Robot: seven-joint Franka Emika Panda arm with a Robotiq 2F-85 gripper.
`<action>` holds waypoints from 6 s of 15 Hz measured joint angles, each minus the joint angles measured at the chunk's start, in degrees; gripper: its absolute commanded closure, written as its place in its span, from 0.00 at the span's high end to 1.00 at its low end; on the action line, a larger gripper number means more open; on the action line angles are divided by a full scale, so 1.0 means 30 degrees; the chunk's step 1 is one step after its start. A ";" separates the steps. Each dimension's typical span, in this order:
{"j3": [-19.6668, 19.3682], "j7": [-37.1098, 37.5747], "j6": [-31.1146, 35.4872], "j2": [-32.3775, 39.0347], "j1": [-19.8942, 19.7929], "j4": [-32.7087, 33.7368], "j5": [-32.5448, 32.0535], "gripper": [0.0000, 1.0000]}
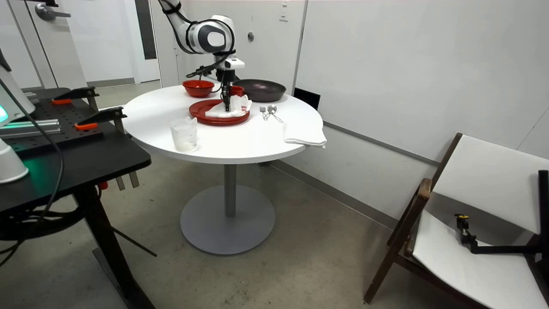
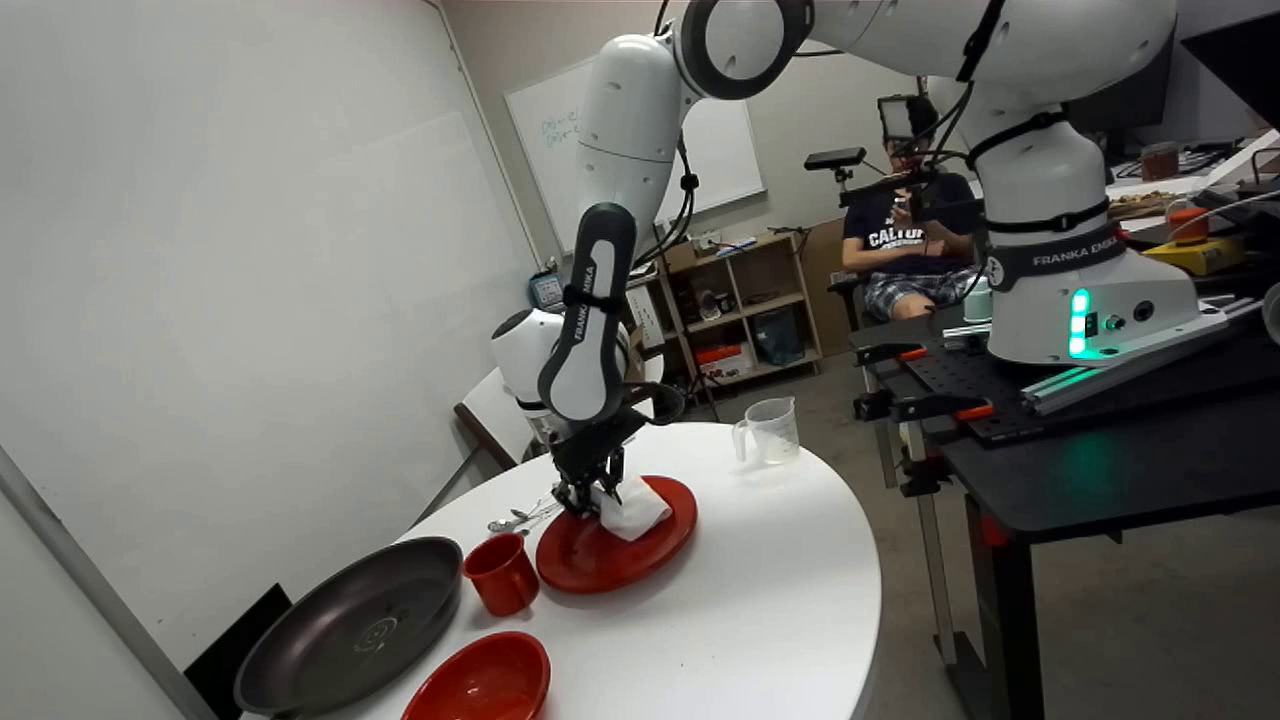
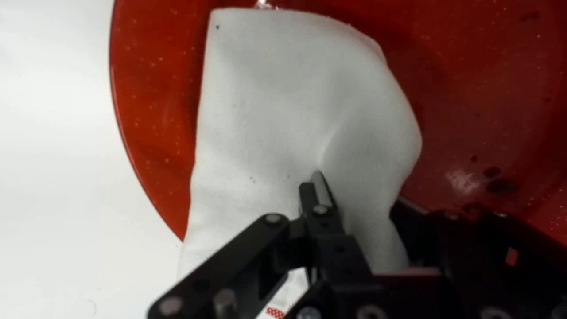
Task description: Pick up the cloth from the table and wipe the plate
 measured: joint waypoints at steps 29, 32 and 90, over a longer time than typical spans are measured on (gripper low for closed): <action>0.2894 -0.1182 0.2511 0.0375 -0.1903 0.0914 0.2441 0.06; 0.2403 -0.0893 0.2175 0.0398 -0.1931 0.0857 0.2488 0.06; 0.1004 0.5233 0.0505 0.0269 -0.1807 0.0790 0.2337 0.06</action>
